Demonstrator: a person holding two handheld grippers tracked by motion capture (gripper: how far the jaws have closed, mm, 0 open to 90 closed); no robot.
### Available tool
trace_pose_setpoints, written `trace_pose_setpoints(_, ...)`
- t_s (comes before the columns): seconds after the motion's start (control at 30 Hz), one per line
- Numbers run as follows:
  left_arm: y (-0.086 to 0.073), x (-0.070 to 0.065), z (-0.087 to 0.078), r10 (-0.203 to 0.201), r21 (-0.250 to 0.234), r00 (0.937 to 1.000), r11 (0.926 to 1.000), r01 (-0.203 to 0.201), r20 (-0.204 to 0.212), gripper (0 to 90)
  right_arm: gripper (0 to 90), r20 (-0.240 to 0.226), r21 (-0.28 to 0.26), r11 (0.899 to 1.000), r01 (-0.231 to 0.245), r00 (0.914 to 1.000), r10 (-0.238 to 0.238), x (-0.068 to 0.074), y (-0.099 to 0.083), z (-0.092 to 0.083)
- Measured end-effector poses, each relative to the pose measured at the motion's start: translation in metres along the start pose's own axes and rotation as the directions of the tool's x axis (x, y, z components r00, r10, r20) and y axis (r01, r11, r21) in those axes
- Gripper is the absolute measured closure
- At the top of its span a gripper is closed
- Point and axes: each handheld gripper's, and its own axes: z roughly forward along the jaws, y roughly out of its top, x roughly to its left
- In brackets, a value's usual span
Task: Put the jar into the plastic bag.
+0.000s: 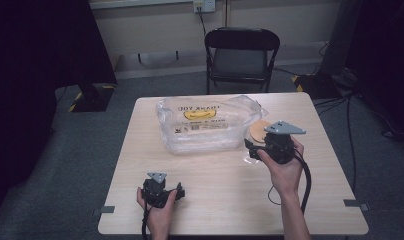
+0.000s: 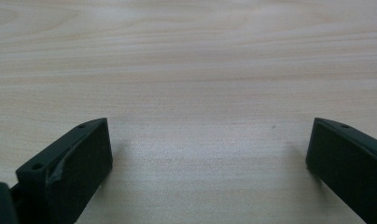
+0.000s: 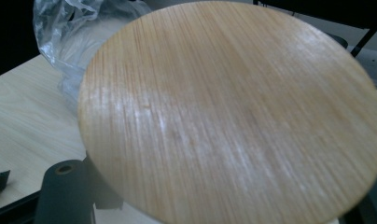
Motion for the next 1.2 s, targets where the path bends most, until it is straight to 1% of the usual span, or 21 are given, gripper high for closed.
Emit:
trace_pose_setpoints(0.27, 0.0, 0.0, 0.0, 0.0, 0.0, 1.0, 1.0, 0.0, 0.0, 0.0, 26.3, -0.019, -0.019, 1.0, 0.015, 0.9997, -0.015, 0.01, 0.019, 0.004)
trace_pose_setpoints(0.43, 0.0, 0.0, 0.0, 0.0, 0.0, 1.0, 1.0, 0.0, 0.0, 0.0, 26.3, -0.031, -0.024, 0.999, 0.034, 0.9989, -0.035, 0.016, 0.03, 0.007)
trace_pose_setpoints(0.8, 0.0, 0.0, 0.0, 0.0, 0.0, 1.0, 1.0, 0.0, 0.0, 0.0, 26.3, -0.057, -0.025, 0.999, 0.046, 0.9973, -0.047, 0.026, 0.053, 0.024)
trace_pose_setpoints(1.07, 0.0, 0.0, 0.0, 0.0, 0.001, 1.0, 1.0, 0.0, 0.0, 0.0, 26.3, -0.06, -0.028, 0.998, 0.062, 0.9961, -0.064, 0.032, 0.073, 0.033)
trace_pose_setpoints(1.2, 0.0, 0.0, 0.0, 0.0, 0.001, 1.0, 1.0, 0.0, 0.0, 0.0, 26.3, -0.06, -0.022, 0.997, 0.069, 0.9957, -0.071, 0.033, 0.081, 0.043)
